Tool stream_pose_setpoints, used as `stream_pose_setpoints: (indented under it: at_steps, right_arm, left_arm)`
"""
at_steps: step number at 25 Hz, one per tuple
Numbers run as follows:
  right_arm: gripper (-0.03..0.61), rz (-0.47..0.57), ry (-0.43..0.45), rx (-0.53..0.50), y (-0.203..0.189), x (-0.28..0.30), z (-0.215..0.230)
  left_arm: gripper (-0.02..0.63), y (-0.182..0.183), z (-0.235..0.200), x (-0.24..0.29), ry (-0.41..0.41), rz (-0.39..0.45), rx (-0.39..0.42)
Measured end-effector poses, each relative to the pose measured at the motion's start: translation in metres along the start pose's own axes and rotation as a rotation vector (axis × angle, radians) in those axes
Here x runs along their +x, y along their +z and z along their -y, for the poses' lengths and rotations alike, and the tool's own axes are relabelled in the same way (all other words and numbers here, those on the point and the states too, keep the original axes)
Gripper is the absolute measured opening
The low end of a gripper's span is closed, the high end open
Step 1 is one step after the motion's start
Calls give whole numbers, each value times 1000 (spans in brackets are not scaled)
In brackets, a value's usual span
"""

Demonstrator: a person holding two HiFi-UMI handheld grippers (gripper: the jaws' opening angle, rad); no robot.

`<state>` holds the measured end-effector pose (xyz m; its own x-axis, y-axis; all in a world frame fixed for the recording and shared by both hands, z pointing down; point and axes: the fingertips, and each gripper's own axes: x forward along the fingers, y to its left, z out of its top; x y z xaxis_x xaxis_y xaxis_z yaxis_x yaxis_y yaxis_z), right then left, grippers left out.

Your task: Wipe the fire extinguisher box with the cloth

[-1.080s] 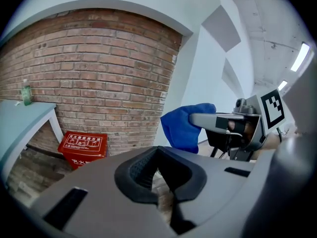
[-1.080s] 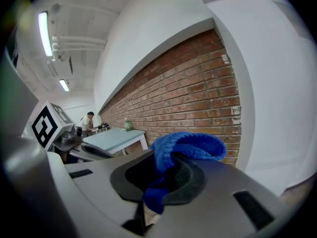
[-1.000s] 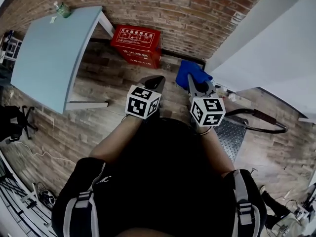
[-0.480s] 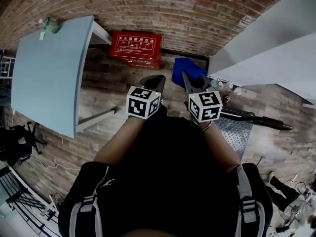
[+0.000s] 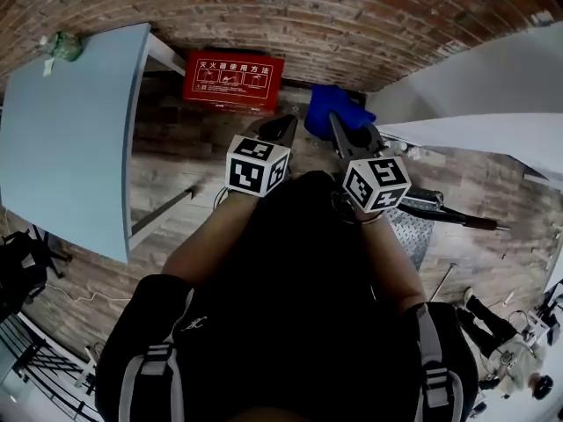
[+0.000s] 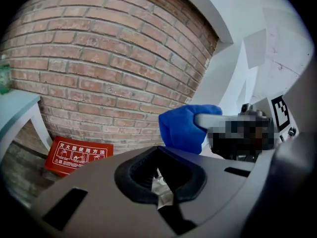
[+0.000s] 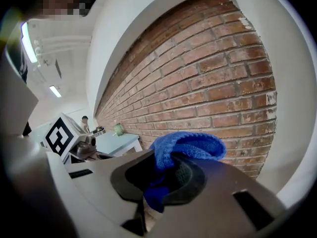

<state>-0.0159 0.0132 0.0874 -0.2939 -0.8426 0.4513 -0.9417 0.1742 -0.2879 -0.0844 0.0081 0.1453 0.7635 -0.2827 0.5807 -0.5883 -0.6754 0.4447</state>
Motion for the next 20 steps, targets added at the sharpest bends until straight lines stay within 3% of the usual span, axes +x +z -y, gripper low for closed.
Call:
stream_pose_setpoints:
  at_steps: [4,9,16,20]
  right_arm:
    - [43,-44,8,-28,-18,29,21]
    - [43,-127,30,-14,-70,74,46]
    - [43,-70,87,28,-148,166,88]
    - [43,-50,162,-27,-196,207,107]
  left_arm:
    - [-6,-19,-45,29,67,-7,-74]
    - [-5,-63,-84,60,159,-24,-163]
    - [-6,-126,-110,111,241,-71,-166]
    - [-6,-167,-123,140,255,-101,-163]
